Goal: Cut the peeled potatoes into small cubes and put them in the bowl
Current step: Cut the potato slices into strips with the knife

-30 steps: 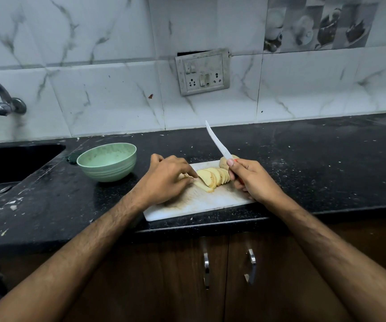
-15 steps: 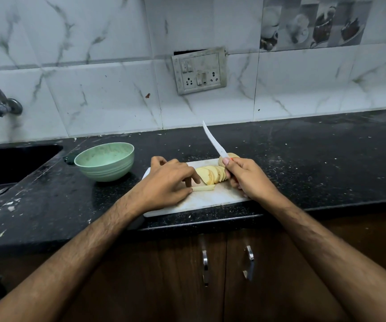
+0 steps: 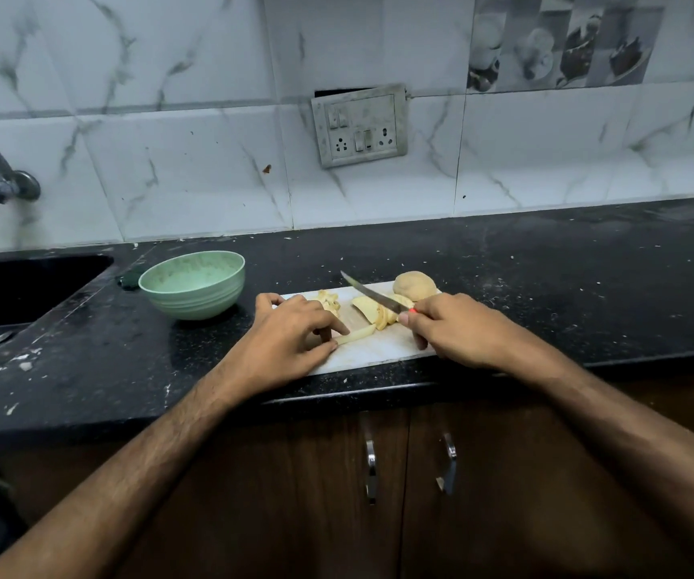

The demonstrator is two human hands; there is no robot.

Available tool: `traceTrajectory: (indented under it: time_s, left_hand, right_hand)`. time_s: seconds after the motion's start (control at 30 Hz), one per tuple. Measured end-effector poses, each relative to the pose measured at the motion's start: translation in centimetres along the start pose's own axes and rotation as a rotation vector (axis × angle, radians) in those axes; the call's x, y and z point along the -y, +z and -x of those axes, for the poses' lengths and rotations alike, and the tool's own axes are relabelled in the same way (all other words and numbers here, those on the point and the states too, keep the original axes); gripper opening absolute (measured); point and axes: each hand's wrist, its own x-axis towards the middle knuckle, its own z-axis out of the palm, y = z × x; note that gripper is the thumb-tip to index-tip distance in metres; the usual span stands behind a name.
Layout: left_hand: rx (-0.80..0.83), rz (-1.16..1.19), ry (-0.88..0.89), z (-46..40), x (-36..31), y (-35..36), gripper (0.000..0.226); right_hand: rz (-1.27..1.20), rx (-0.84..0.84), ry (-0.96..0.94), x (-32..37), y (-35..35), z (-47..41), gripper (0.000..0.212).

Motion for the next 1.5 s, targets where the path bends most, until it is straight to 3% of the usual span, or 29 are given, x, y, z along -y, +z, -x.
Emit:
traceTrajectory:
  time_s: [0.13, 0.23, 0.33, 0.6, 0.77, 0.97, 1.23, 1.5]
  left_hand:
    - [-0.019, 0.019, 0.012, 0.3, 0.2, 0.4, 0.023]
    - [-0.019, 0.029, 0.022, 0.4, 0.3, 0.6, 0.027]
    - [-0.015, 0.032, 0.03, 0.4, 0.2, 0.5, 0.028]
    - [-0.019, 0.065, 0.016, 0.4, 0.1, 0.5, 0.026]
    - [-0.039, 0.06, 0.021, 0.6, 0.1, 0.5, 0.025]
    - [-0.067, 0.059, 0.019, 0.7, 0.1, 0.6, 0.022]
    - [-0.075, 0.066, 0.032, 0.7, 0.3, 0.6, 0.021]
    - [-0.131, 0.097, 0.03, 0.9, 0.7, 0.7, 0.014]
  right_hand:
    - [0.211, 0.064, 0.065, 1.3, -0.4, 3.4, 0.042]
    - [0.303, 0.005, 0.068, 1.8, -0.4, 4.7, 0.04]
    - [0.348, -0.015, 0.081, 2.2, -0.2, 5.2, 0.033]
    - [0.331, 0.134, 0.127, 3.1, 0.9, 4.9, 0.032]
    - [0.507, 0.033, 0.07, 3.4, 0.8, 5.5, 0.037]
    - [0.42, -0.015, 0.087, 3.9, -0.2, 5.8, 0.035]
    - [0.348, 0.101, 0.121, 4.8, 1.8, 5.4, 0.035]
    - [0.388, 0.019, 0.118, 4.8, 0.4, 5.3, 0.038]
